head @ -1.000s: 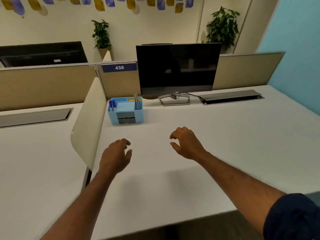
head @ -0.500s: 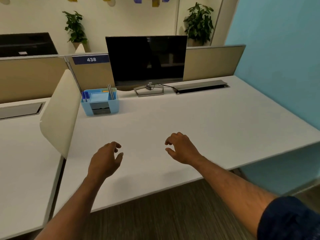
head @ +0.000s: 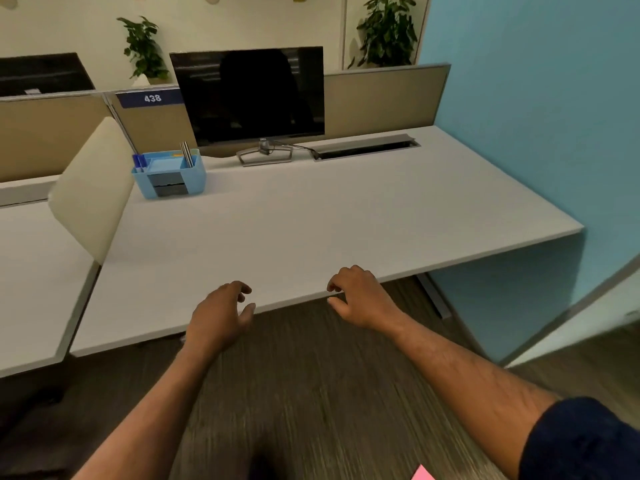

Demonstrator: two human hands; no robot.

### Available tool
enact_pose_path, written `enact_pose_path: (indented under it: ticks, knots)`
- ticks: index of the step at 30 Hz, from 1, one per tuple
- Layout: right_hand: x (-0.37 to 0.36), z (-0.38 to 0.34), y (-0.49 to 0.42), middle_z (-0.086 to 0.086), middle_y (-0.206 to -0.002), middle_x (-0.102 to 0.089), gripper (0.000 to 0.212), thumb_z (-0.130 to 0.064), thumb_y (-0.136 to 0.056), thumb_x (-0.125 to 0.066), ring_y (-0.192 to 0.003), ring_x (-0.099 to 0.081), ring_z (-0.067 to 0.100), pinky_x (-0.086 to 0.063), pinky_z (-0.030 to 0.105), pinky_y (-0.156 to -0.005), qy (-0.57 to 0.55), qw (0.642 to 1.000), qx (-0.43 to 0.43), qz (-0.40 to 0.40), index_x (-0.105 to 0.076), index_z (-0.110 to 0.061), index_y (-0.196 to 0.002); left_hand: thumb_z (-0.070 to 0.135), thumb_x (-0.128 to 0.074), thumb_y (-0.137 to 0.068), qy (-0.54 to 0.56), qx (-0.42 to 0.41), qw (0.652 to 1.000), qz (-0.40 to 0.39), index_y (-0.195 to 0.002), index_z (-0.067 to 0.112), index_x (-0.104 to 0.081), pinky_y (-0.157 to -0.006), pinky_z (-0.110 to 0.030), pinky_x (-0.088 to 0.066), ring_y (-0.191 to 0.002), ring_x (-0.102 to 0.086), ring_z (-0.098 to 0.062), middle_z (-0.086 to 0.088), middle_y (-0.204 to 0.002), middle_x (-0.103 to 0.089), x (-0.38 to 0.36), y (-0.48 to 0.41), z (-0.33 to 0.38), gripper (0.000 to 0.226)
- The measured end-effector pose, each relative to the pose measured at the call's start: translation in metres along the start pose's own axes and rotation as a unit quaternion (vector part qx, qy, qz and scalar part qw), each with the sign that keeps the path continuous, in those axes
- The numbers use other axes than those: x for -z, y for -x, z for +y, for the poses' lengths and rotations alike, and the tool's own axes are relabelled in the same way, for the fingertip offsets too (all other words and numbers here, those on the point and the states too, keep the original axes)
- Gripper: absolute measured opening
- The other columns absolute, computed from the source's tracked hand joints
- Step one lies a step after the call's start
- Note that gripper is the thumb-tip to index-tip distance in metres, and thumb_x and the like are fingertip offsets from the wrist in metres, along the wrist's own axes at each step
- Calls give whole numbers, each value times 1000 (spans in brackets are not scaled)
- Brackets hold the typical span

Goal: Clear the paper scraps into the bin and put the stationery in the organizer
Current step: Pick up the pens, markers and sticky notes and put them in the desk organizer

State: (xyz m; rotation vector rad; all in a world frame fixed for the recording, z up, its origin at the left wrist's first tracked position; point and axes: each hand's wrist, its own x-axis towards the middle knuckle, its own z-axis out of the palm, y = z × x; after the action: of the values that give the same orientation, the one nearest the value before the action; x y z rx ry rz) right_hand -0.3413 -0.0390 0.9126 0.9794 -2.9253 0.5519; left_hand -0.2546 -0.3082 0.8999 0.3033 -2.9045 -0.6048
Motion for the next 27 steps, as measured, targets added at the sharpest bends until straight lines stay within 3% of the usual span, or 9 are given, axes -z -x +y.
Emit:
enact_pose_path:
  ticks: [8, 15, 21, 25, 27]
  knots:
    - [-6, 24, 108, -9, -96, -60, 18, -39, -87, -62, -87, -56, 7, -50, 26, -78, -47, 996, -63, -29, -63, -25, -99, 39, -64, -86, 60, 2, 996, -62, -109, 28, -61, -73, -30, -56, -82, -62, -4, 13, -90, -64, -32, 72, 55, 25]
    - [-30, 48, 197, -10, -89, -63, 12, -36, -83, -62, -80, -59, 6, -52, 29, -73, -100, 979, -171, -50, -64, -27, -91, 38, -66, -86, 107, -20, 980, -165, -107, 32, -59, -68, -16, -47, -82, -61, 2, 16, -94, -63, -78, 112, 60, 22]
    - [-71, 71, 275, -5, -82, -71, 10, -27, -79, -65, -72, -63, 9, -52, 29, -69, -159, 942, -289, -63, -69, -21, -86, 32, -71, -84, 116, 4, 953, -279, -101, 21, -63, -79, -33, -55, -85, -66, -12, 4, -91, -68, -134, 144, 55, 21]
    - [-106, 100, 337, -7, -75, -67, 7, -23, -80, -65, -66, -62, 10, -52, 30, -67, -198, 904, -362, -108, -70, -19, -85, 31, -73, -82, 80, 26, 927, -365, -86, 23, -59, -73, -29, -53, -80, -67, -15, 5, -80, -67, -177, 185, 55, 17]
    - [-127, 122, 366, -3, -79, -68, 9, -22, -81, -64, -73, -62, 13, -49, 28, -69, -193, 891, -386, -143, -70, -17, -87, 31, -73, -82, 66, 33, 917, -392, -80, 27, -57, -73, -29, -53, -80, -68, -14, 5, -79, -69, -203, 202, 54, 16]
